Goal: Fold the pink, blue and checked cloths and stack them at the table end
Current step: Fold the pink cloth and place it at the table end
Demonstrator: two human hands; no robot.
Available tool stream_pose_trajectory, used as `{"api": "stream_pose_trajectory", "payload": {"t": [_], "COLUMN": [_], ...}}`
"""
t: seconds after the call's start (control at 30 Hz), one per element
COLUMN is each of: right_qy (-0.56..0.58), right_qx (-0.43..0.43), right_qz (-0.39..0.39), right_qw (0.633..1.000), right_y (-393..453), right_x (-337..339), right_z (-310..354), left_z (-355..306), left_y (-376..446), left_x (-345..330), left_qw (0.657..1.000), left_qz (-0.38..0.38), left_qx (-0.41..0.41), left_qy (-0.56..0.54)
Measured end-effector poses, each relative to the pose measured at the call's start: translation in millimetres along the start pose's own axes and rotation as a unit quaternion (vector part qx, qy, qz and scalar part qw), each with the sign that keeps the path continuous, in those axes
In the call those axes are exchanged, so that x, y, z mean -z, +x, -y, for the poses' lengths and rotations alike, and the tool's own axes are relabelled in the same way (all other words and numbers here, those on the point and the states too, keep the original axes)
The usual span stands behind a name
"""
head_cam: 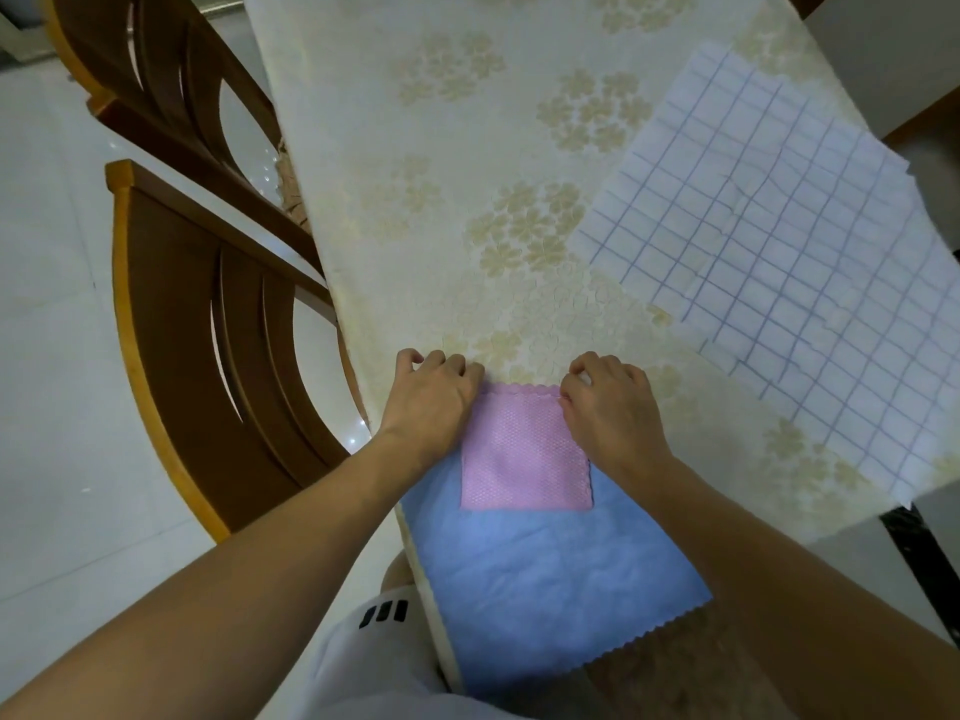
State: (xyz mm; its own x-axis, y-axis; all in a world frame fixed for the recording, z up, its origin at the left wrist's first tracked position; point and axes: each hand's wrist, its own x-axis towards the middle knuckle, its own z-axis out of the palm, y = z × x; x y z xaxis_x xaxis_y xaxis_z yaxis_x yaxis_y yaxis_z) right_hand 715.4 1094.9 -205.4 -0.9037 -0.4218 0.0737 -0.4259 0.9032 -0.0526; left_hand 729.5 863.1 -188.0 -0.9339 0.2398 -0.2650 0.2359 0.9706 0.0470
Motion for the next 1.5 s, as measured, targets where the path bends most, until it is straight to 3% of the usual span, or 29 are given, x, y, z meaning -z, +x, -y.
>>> {"api": "stream_pose_trajectory", "payload": {"t": [0.87, 1.37, 1.5], "right_qy": [0.043, -0.042, -0.013], "right_qx": [-0.002, 0.0, -0.021], "right_qz": [0.038, -0.052, -0.078], "right_qw": [0.998, 0.998, 0.997], "right_y": [27.9, 13.6, 5.8], "right_x": [-8.5, -13.8, -8.7], "right_z": [-9.8, -4.9, -4.2], "left_z": [1.3, -2.8, -10.2], "left_y": [23.2, 19.7, 8.6], "left_x": [-1.9, -5.4, -1.1], "left_qw": [0.999, 0.997, 0.99], "left_qz": [-0.036, -0.066, -0.137], "left_qx": [-0.007, -0.016, 0.034], "left_qy": [0.019, 0.044, -0.004]}}
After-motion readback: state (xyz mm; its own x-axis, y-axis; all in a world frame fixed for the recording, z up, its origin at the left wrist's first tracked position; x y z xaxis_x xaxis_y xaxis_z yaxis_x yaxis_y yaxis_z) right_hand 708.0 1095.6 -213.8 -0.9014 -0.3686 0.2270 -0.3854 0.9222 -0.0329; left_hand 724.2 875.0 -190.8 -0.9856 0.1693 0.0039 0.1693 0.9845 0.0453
